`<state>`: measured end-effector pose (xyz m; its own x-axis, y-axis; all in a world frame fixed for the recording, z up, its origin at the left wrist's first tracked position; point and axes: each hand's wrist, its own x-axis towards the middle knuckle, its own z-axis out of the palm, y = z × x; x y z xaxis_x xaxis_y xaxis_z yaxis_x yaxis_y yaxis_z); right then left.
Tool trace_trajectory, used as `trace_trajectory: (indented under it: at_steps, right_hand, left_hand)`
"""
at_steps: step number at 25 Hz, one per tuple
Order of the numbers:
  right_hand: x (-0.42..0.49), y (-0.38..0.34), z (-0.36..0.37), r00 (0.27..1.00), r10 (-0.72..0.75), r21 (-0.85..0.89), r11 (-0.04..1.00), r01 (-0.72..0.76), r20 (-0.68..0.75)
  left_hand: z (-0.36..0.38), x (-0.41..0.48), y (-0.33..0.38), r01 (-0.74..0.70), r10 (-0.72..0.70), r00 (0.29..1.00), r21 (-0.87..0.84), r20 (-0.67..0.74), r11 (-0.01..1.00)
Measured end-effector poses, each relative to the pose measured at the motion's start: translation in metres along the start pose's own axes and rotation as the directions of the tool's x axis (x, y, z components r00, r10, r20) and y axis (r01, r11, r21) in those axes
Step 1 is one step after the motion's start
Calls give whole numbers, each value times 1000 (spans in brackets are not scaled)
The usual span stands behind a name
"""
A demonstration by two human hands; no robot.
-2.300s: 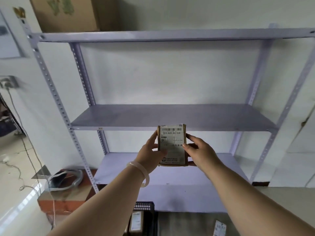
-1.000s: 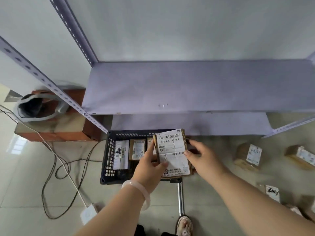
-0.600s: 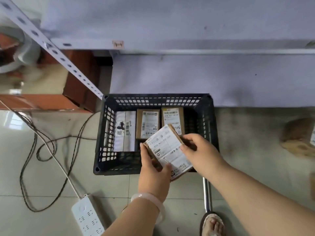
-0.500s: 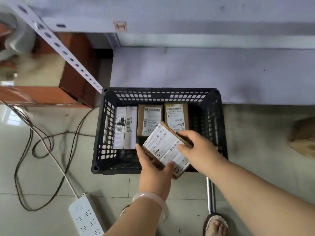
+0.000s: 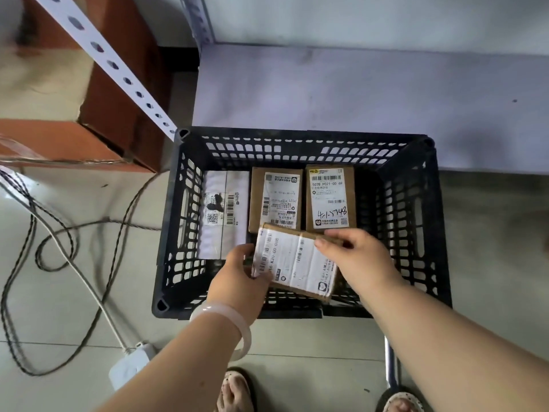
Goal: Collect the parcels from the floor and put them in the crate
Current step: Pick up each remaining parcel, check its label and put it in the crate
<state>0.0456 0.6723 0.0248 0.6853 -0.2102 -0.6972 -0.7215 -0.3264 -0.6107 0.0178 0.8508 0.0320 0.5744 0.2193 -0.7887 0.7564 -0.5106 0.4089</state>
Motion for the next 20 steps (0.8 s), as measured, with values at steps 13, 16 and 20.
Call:
trace_trajectory:
  at_steps: [13,16,20]
  right_hand:
    - [34,30,26,972,232,0,973,-232,22]
    - [47,30,37,969,231,-141,966,-218,84]
    - [64,37,54,957,283,-98,956,-275,70]
  left_hand:
    - [12,53,-11,35,-73,991,315,111,948]
    - [17,61,-11,19,-87,983,385,159,923]
    - [20,74,-14,20,-112,978,454,176,891]
